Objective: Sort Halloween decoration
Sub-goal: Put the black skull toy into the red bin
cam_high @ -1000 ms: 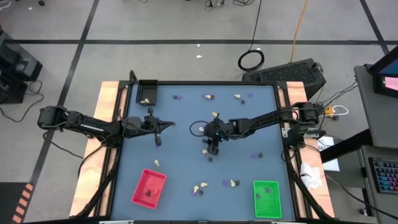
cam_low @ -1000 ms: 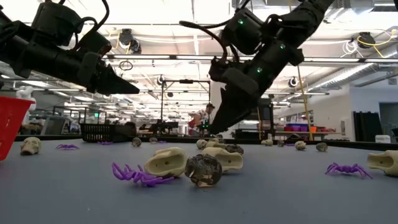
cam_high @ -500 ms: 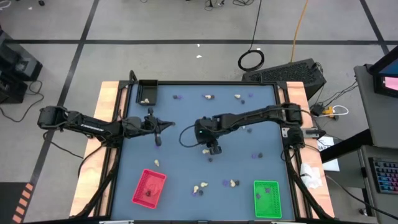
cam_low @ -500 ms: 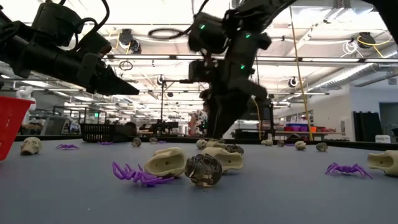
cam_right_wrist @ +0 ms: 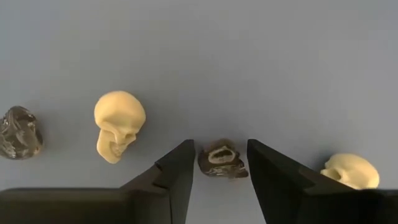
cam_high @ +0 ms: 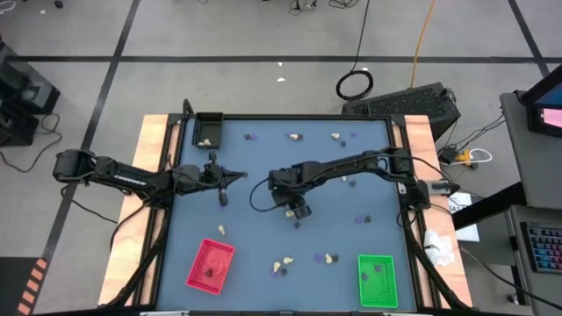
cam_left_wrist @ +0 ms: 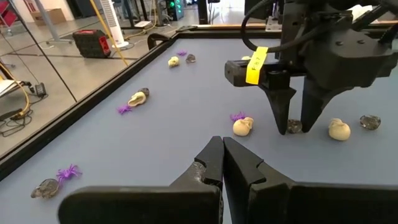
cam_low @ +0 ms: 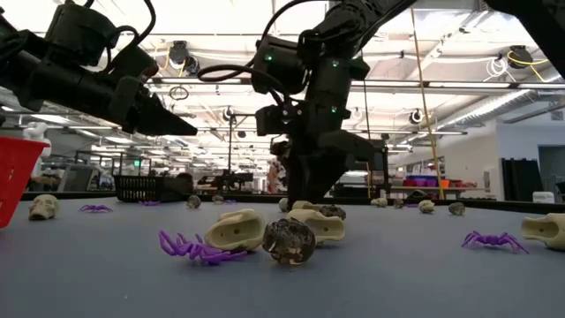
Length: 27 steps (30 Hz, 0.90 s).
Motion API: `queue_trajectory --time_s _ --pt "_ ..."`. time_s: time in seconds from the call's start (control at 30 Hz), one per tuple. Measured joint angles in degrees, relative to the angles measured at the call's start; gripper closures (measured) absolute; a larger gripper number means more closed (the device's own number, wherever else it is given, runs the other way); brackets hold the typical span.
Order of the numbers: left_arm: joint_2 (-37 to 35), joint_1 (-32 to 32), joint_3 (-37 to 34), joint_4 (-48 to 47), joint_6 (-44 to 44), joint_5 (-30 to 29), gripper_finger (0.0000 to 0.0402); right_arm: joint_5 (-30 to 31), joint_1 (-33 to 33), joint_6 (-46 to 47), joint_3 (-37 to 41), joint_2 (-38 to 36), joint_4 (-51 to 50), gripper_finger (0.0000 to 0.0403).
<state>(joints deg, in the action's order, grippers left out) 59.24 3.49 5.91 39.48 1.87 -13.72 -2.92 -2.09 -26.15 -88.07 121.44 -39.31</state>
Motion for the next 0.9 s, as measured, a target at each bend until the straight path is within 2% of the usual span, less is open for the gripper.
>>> queue_trajectory --time_s 0.17,0.37,0.9 --pt "-0.01 -0.02 0.00 0.00 0.00 0.00 0.0395 -0.18 -0.22 1.79 0.00 0.12 -1.06 0.0278" --pt "-0.01 0.00 0.00 0.00 0.00 0.00 0.0395 -0.27 -0.28 3.20 0.02 0.12 -1.70 0.0334" --pt "-0.01 -0.02 0.00 -0.09 -0.02 0.00 0.0395 -0.22 1.54 7.87 0.44 -1.63 -0.36 0.0336"
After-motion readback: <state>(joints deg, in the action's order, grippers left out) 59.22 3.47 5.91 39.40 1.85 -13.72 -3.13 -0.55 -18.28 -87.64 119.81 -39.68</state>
